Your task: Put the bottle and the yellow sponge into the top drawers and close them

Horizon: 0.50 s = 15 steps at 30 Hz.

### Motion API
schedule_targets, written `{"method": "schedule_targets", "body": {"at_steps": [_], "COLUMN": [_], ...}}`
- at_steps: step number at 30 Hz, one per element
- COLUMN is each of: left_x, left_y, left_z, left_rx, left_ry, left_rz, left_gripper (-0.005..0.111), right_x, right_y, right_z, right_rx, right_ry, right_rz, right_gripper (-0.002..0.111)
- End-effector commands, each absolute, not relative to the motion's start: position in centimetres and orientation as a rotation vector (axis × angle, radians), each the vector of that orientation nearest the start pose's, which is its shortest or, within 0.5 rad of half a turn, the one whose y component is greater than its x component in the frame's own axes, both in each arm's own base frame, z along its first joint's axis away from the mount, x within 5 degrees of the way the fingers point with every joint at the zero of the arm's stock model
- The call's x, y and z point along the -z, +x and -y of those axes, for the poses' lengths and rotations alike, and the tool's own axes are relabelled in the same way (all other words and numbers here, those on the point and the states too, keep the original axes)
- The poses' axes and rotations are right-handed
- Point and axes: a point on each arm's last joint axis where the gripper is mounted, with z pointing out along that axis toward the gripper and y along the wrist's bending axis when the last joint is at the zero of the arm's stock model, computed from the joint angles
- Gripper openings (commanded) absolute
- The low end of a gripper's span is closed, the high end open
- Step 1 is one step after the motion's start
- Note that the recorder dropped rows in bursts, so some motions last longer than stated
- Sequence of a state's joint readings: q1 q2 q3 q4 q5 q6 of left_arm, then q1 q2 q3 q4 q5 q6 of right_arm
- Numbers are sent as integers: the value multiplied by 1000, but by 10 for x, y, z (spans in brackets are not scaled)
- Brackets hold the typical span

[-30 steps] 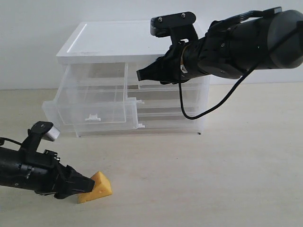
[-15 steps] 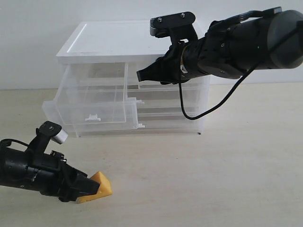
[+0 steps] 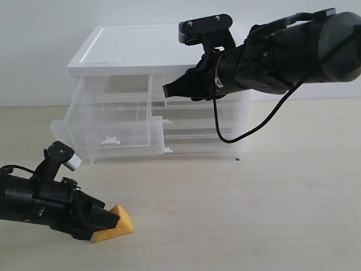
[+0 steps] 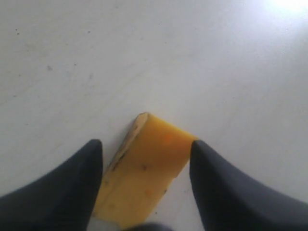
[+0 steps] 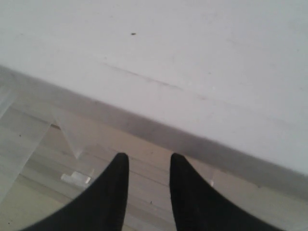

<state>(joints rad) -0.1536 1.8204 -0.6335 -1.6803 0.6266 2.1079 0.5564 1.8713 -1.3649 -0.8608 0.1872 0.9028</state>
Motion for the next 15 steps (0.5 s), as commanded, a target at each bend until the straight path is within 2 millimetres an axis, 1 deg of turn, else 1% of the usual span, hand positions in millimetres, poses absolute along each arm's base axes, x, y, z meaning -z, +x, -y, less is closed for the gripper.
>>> {"method": "schedule_targets", "body": {"at_steps": [1, 5, 12, 14, 15], "left_x": [-107, -103, -102, -102, -102], "left_y": [264, 264, 265, 265, 265], "left_z": [105, 111, 111, 111, 111], "left_rx": [648, 543, 538, 539, 540], "left_ry": [927, 973, 970, 964, 955], "left_rz": [-2299, -2333, -2337, -2338, -2340], "left_gripper": [51, 51, 50, 46, 41], "right_x": [-245, -245, -245, -245, -245], "right_y": [387, 387, 387, 387, 387], "right_z": [-206, -206, -206, -206, -206], "right_rx": [-127, -127, -125, -125, -125], "right_ry": [-430, -430, -430, -430, -430], "right_rz": [-2098, -2098, -2099, -2099, -2099], "right_gripper": [28, 28, 28, 28, 28]}}
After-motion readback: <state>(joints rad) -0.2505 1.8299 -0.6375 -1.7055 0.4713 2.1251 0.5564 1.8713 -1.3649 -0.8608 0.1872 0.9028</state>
